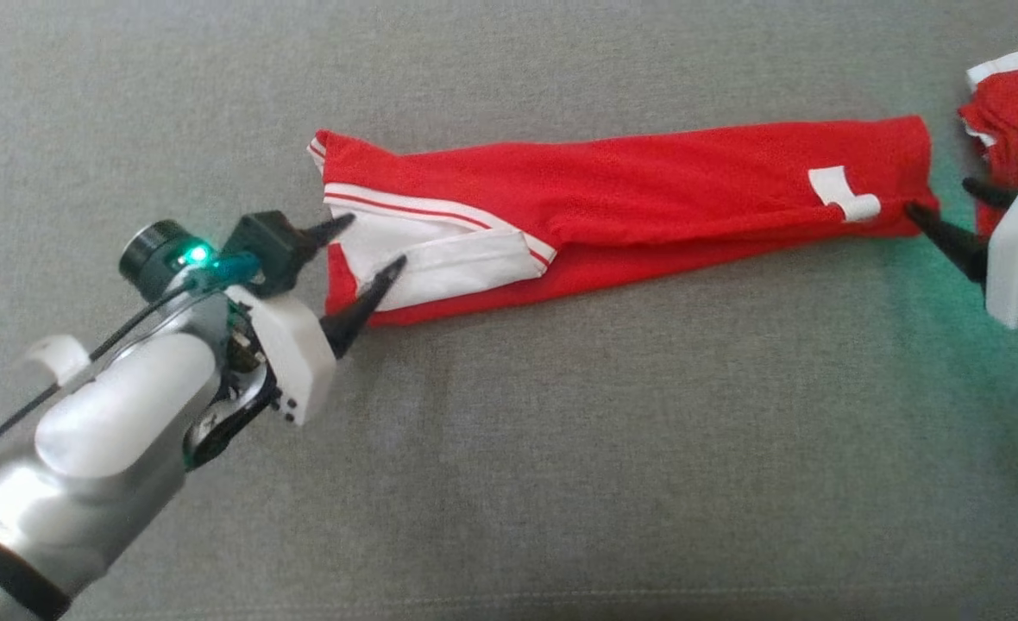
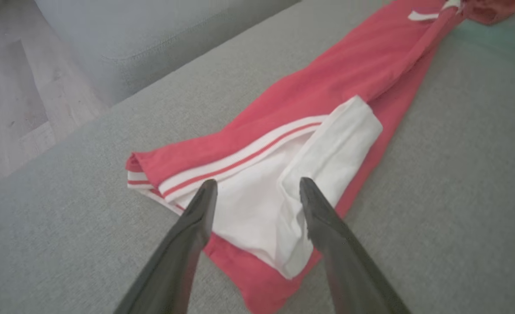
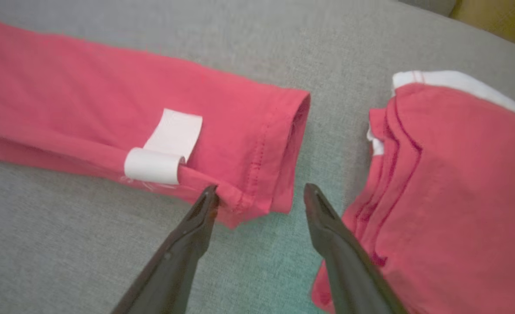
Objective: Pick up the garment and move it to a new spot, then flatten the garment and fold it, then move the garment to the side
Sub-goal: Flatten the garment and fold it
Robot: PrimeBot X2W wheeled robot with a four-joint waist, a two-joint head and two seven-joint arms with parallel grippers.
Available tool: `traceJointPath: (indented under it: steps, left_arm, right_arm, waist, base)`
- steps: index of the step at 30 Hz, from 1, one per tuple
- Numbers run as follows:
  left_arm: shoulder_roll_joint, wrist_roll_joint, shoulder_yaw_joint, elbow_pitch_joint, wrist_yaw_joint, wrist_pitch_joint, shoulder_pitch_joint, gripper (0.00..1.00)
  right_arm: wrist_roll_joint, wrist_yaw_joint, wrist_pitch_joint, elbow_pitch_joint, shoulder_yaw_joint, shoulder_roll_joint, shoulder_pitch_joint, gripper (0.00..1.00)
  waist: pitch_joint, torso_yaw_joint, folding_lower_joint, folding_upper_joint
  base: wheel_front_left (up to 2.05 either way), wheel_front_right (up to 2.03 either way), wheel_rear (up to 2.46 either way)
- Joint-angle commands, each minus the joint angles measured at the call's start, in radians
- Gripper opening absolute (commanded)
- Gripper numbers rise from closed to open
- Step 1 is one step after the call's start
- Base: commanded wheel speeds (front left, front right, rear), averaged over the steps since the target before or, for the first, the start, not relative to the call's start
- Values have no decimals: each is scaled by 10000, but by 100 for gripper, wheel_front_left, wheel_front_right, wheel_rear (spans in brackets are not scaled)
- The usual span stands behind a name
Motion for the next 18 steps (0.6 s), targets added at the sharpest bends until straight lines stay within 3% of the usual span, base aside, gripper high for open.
traceJointPath:
  steps: [1, 9, 11, 15, 18]
  left_arm:
    - [163, -208, 823, 84, 436, -489, -192, 100]
    - [-643, -962, 2738, 373, 2020, -1664, 288, 100]
    - [-758, -985, 3087, 248, 2160, -1690, 420, 100]
    - [-1330, -280, 5102, -918, 2668, -1704, 1356, 100]
    - [-1886, 564, 6403, -1681, 2705, -1706, 2369, 100]
  right_arm:
    - [269, -9, -410, -127, -402, -334, -87, 100]
    - [1098, -9, -2554, -220, -1625, 189, 28, 100]
    - [1195, -9, -2880, -271, -1780, 323, 103, 100]
    - [1261, -9, -4301, -338, -2350, 810, 405, 100]
    - [1217, -9, -4890, -357, -2886, 1251, 741, 100]
  waist:
    - [-160, -89, 1, -1]
    - [-629, -188, 1, -1]
    - [-680, -208, 1, -1]
    - [-863, -269, 1, -1]
    - [-1009, -314, 1, -1]
  base:
    - [0, 0, 0]
    - [0, 0, 0]
    - [0, 0, 0]
    - [0, 0, 0]
    - [0, 0, 0]
